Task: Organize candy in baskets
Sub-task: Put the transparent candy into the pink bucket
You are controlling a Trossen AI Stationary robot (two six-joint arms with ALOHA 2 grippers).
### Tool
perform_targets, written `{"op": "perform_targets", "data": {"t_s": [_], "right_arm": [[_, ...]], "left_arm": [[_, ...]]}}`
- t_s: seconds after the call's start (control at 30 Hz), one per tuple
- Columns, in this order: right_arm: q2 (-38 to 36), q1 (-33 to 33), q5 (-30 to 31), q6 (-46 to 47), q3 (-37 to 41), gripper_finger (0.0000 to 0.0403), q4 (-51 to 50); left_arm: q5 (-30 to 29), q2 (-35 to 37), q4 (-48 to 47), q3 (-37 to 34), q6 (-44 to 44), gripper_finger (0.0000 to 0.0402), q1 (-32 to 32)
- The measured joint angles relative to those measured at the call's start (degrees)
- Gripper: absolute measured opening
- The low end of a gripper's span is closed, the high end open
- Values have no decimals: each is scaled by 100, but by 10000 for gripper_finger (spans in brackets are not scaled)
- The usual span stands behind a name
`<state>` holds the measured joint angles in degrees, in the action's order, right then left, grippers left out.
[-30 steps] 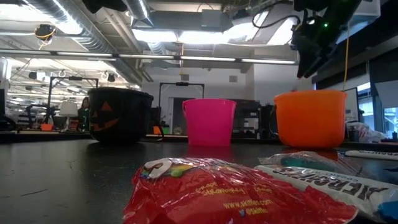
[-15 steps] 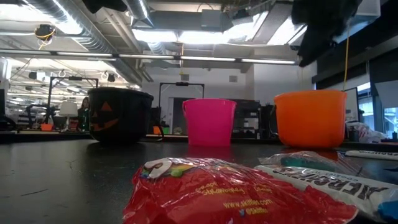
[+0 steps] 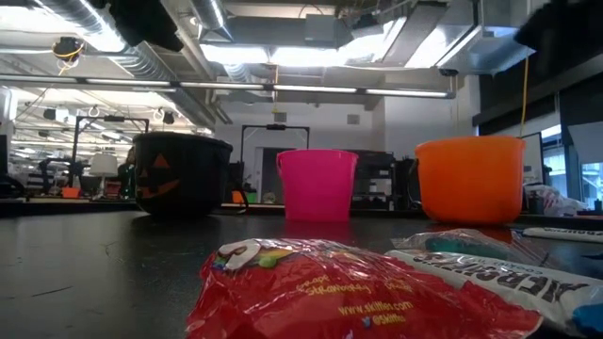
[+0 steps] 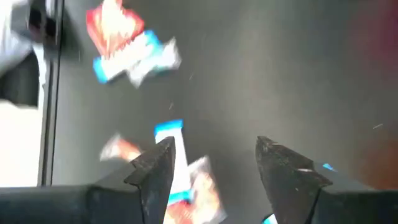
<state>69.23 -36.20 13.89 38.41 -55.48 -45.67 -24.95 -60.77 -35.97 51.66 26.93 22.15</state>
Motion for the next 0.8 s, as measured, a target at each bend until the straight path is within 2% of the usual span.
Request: {"op": "perform_targets", "data": {"t_s": [0.23, 0.47, 0.6, 0.8], "right_arm": [[1172, -710, -489, 712, 2, 221, -440], [2089, -847, -748, 802, 6, 221, -378], [2234, -839, -577, 756, 107, 221, -247], [2140, -709, -803, 950, 961, 221, 673]], "left_arm": [[44, 0, 213, -17, -33, 147, 0], [49, 0, 246, -20, -49, 147, 0], [68, 0, 261, -20, -49, 147, 0], [147, 0, 267, -20, -49, 147, 0]]}}
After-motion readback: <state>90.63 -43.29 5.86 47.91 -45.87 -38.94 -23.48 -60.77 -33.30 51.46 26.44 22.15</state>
